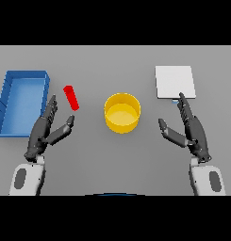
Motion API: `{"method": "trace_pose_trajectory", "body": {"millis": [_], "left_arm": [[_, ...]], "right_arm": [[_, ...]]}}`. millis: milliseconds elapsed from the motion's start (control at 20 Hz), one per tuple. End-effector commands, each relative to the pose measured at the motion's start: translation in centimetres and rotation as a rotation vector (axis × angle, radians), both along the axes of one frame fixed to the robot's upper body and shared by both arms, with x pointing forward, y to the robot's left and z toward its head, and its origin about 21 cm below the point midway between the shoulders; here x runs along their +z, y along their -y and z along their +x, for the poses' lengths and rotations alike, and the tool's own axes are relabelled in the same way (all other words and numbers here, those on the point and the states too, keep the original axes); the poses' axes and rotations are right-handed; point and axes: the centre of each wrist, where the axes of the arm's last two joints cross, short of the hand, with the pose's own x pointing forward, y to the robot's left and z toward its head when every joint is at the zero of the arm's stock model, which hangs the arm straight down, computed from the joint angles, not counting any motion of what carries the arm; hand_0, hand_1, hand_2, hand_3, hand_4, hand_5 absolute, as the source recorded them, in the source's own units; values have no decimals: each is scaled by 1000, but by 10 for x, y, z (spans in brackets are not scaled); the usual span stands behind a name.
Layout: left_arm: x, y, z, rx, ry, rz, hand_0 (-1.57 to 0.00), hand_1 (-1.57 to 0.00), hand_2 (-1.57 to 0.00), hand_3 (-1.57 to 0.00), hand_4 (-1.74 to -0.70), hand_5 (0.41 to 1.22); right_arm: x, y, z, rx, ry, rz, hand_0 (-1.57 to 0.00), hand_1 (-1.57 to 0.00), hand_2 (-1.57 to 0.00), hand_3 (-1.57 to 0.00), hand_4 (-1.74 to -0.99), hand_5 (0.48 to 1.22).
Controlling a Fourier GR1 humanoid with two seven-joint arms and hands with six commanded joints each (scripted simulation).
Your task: Pick up the red beaker and tilt it to pour out 1 green nut into yellow bowl. Pick up the yellow bowl and place it on the metallic measuring scale.
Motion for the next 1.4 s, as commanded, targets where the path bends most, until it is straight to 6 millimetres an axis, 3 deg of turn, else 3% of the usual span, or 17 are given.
{"method": "trace_pose_trajectory", "body": {"millis": [0, 550, 750, 900, 1100, 1200, 1250, 1350], "left_arm": [[-1, 2, 9, -1, 1, 5, 1, 1, 1, 1, -1202, 661], [-15, 15, 83, 9, 9, 25, 1, 1, 1, 1, -1225, 635], [-20, 24, 98, 14, 5, 71, 1, 1, 1, 1, -1231, 647], [-27, 21, 105, 12, 11, 61, 1, 1, 1, 1, -1270, 675], [-31, 33, 111, 20, 36, 18, 1, -6, -50, -30, -1347, 726], [-32, 37, 114, 38, 33, -4, -338, -306, -322, -239, -1385, 765], [-33, 38, 115, 54, 31, -29, -585, -556, -551, -416, -1416, 786], [-36, 38, 116, 62, 43, -54, -940, -921, -918, -832, -1425, 943]], "right_arm": [[-2, -3, 0, 4, -7, 7, 1, 1, 1, 1, -1294, 623], [-2, 4, 2, -21, -18, -6, 1, 1, 1, 1, -1301, 631], [-2, 1, 1, -28, -7, -12, 1, 1, 1, 1, -1300, 638], [-2, 4, 0, -27, -10, -14, 1, 1, 1, 1, -1301, 644], [-1, 5, 1, -32, -12, -14, 1, 1, 1, 1, -1301, 647], [-1, 3, 4, -35, -22, -15, 1, 1, 1, 1, -1294, 645], [-2, 4, 2, -34, -24, -14, 1, 1, 1, 1, -1292, 645], [-1, 2, -1, -33, -17, -12, 1, 1, 1, 1, -1290, 646]]}}
